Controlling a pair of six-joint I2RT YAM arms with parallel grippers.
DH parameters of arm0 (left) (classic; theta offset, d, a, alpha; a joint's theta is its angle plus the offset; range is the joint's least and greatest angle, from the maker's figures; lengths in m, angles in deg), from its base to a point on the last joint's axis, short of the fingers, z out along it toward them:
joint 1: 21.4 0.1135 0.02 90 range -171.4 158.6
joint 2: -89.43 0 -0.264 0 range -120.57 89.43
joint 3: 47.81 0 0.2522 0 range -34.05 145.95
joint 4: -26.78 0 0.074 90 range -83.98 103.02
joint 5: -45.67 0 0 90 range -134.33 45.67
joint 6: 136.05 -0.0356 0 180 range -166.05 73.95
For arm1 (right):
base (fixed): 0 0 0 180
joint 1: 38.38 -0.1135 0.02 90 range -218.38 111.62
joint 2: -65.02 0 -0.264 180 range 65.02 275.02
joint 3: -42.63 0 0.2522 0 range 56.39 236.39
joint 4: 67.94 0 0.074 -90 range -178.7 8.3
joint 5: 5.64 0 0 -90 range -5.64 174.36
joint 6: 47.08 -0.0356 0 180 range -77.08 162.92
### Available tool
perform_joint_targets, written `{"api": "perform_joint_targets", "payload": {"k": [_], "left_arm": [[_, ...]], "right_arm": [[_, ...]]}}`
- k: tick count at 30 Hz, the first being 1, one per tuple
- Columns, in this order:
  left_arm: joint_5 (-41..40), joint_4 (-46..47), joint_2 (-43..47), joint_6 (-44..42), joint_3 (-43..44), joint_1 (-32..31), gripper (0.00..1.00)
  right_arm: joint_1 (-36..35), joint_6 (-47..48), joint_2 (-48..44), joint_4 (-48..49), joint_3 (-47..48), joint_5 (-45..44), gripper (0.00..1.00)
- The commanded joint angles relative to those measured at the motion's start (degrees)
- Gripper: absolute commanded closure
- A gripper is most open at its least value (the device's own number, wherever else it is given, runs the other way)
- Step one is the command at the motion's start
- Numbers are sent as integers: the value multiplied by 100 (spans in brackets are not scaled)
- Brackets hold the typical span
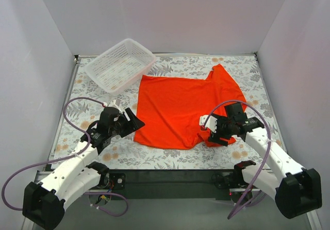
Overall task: Fold and stack the t-shirts
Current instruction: Flatten the tshirt out
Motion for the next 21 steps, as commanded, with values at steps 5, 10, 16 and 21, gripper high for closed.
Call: {"api": "perform_joint_targets", "payload": {"k": [5,10,16,21], "left_arm": [[-129,-234,333,-76,-34,-17,40],[-138,-296,404,-85,-7,-17,40],[-103,-278,316,-85,1,-17,39],[-103,-270,342,-85,-7,-17,39]], "right_arm": [[-25,1467,-570,-1277,155,1381,32],[-95,1944,-307,-1287,-189,1541,49],[-130,1892,28,-945,-242,1339,50],[-209,1576,256,-243,-374,1014,49]]}}
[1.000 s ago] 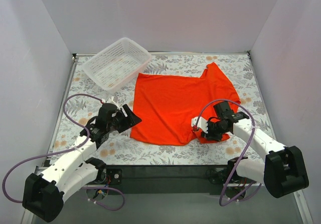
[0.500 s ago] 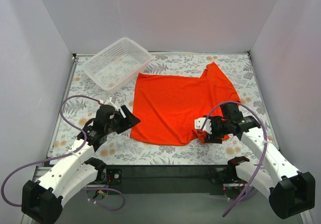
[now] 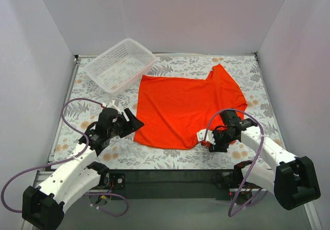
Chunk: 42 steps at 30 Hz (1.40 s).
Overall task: Fold and stack the t-shirts
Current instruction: Flatten the tshirt out
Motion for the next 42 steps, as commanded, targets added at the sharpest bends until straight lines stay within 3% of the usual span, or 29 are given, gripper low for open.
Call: {"api": "perform_joint_targets", "payload": {"k": [1,6,9,10,12,20,23,29,31,33,35,37,38,40,41,42], "left_arm": [[-55,-86,69,-48,-7,-17,39],[-46,-77,61,-48,-7,-17,39],[-46,-69,52,-57,-16,-17,39],[-46,-69,52,-57,-7,-17,39],[-20,-77,60,-65,1,-26,39],[15,-7,8,-92,-25,-17,39],[59,54,-62,-101,-51,-26,39],[95,37,-71,-171,10,-17,39],[95,2,-80,-224,45,-26,39],[77,2,-106,-259,89,-26,39],[68,19,-159,-303,159,-17,39],[59,115,-186,-346,212,-17,39],[51,194,-186,-364,238,-17,38],[68,527,-273,-417,344,-17,36],[60,660,-360,-539,396,-17,35],[51,800,-466,-627,545,-17,34]], "right_arm": [[-71,-138,121,572,-146,-166,49],[-177,-270,227,845,-252,-377,52],[-221,-314,201,871,-340,-483,74],[-230,-271,96,845,-358,-570,86],[-230,-52,-106,443,-349,-650,90],[-238,2099,-1476,-2624,3,-1527,97],[-221,2287,-1933,-2908,-6,-1862,98],[-221,2472,-1953,-3022,73,-2574,98],[-221,2594,-2154,-3013,73,-2968,86],[-221,2682,-2348,-3022,160,-3006,63],[-221,2596,-2524,-3005,544,-2542,54],[-221,2272,-2376,-2961,950,-1789,36],[-221,1469,-2253,-2787,1213,-1567,35],[-212,430,-1902,-1630,1575,-1450,30],[-134,-568,-1805,-1051,1550,-1563,30],[-81,-1091,-1691,260,1358,-1712,30]]}}
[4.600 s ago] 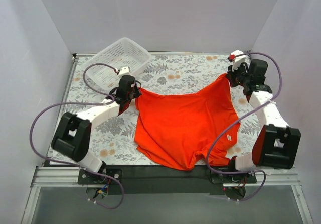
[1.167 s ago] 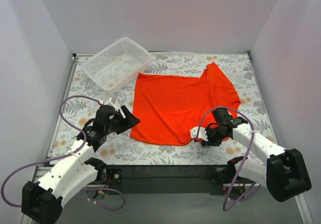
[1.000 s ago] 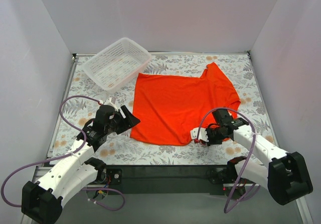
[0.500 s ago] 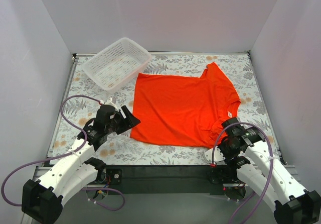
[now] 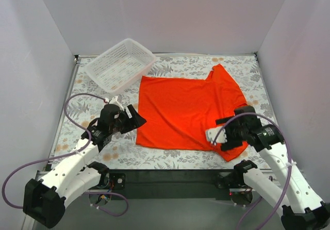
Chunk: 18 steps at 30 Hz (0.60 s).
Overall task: Fold and stack the t-shirts
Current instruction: Flatten the tshirt out
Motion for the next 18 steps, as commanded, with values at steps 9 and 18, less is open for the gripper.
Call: {"api": "perform_joint_targets", "payload": {"k": [9,18], "left_arm": [[-459,1497,-3002,-1931,2320,132,21],[-90,1515,-5726,-2583,4281,633,24]], "right_arm": [[2802,-6103,3460,5155,1106,1818,32],[3515,-6176,6404,4733,3348,2243,32]]}}
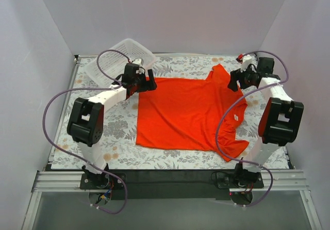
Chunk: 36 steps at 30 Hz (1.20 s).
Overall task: Fold and stack the t-shirts
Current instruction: Flatten the tshirt out
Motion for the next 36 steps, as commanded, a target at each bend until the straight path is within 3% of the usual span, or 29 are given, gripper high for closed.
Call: {"api": "perform_joint_targets", "payload": {"k": [1,6,17,20,21,23,28,30,32,36], "left_arm": [[94,-48,-480,-493,439,190,25],[67,-83,-859,-599,721,243,27],[269,-74,-281,-679,336,243,27],[401,-92,-8,-687,169,252,27],[419,-101,184,-687,107,243,27],[454,-136,370,-705,-51,243,27],[603,-162,976,-687,-403,243,27],[682,-180,1152,-670,-561,243,27],[735,-206,1433,-661,-640,243,27],[727,-259,1978,-687,-991,243,26]], "right_arm": [[328,-408,777,-99,831,184,33],[602,-312,1665,-680,1667,26,38],[628,119,2044,-996,1202,-353,44],[628,76,2290,-1215,1578,-256,65],[628,58,2421,-1251,1702,-282,81],[628,32,2545,-1287,2183,-343,98],[602,-214,3317,-1480,3818,-520,99],[550,-224,3659,-1786,4608,-607,83],[488,-32,3644,-1858,4700,-678,57],[488,442,2451,-1587,3283,-967,40]]}}
